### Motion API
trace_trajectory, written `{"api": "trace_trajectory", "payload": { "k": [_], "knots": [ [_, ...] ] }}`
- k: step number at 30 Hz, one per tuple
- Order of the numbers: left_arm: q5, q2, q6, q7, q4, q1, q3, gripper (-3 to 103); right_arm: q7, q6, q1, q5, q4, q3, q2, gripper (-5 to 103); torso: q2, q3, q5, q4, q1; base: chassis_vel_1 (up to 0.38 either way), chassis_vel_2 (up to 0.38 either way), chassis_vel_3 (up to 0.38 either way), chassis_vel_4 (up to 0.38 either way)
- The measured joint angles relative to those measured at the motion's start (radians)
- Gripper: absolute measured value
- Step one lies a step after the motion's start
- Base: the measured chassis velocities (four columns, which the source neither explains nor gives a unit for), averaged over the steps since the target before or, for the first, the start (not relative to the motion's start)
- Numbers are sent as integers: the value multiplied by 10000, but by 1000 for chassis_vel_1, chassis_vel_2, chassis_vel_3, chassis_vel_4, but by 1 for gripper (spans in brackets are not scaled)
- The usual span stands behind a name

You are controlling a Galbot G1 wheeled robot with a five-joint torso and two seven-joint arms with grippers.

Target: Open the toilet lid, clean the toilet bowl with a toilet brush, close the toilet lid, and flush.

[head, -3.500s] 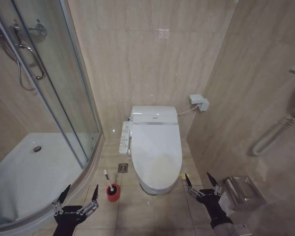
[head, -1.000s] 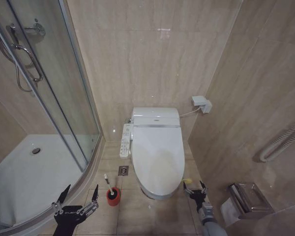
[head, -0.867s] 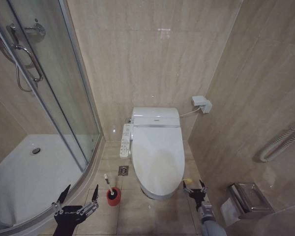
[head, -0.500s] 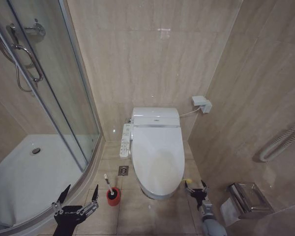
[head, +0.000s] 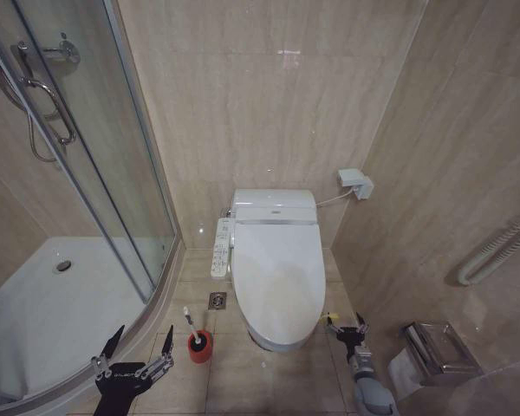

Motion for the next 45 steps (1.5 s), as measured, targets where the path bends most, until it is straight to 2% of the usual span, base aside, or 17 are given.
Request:
{"api": "trace_trajectory", "payload": {
  "k": [11,12,19,20,27,28,35,36,42,43,45],
  "knots": [
    [0,0,0,0,0,-1,0,100,-44,133,243,59,-325,-23,-101,100,0,-1,-1,0,0,0,0,0,0],
    [0,0,0,0,0,0,0,100,-95,187,246,80,-370,-22,-112,92,0,-1,-1,0,0,0,0,0,0],
    [0,0,0,-1,0,0,0,100,-442,278,210,355,-418,-11,-160,92,0,-1,0,0,0,0,0,0,0],
    [0,0,0,0,0,0,0,100,-473,297,209,383,-430,-9,-170,65,0,-1,0,-1,0,0,0,0,0],
    [0,0,0,-1,0,0,0,100,-539,319,165,553,-416,-17,-227,65,0,-1,0,0,0,0,0,0,0],
    [0,0,0,-1,0,0,0,100,-540,322,132,564,-369,-18,-229,38,0,-1,0,0,0,0,0,0,0],
    [0,0,0,-1,0,-1,0,100,-455,423,-34,585,-177,-20,-236,38,0,-1,0,0,0,0,0,0,0],
    [0,0,0,0,0,0,0,100,-444,437,-44,596,-157,-12,-241,11,0,-1,0,0,0,0,0,0,0],
    [0,0,0,0,0,0,0,100,-469,450,-174,807,178,9,-273,11,0,-1,1,1,0,0,0,0,0],
    [0,0,0,0,0,0,0,100,-480,447,-233,865,304,11,-282,1,0,-1,1,1,0,0,0,0,0],
    [0,0,0,0,0,0,0,100,-501,430,-326,949,503,11,-299,1,0,-1,1,1,0,0,0,0,0]
  ]
}}
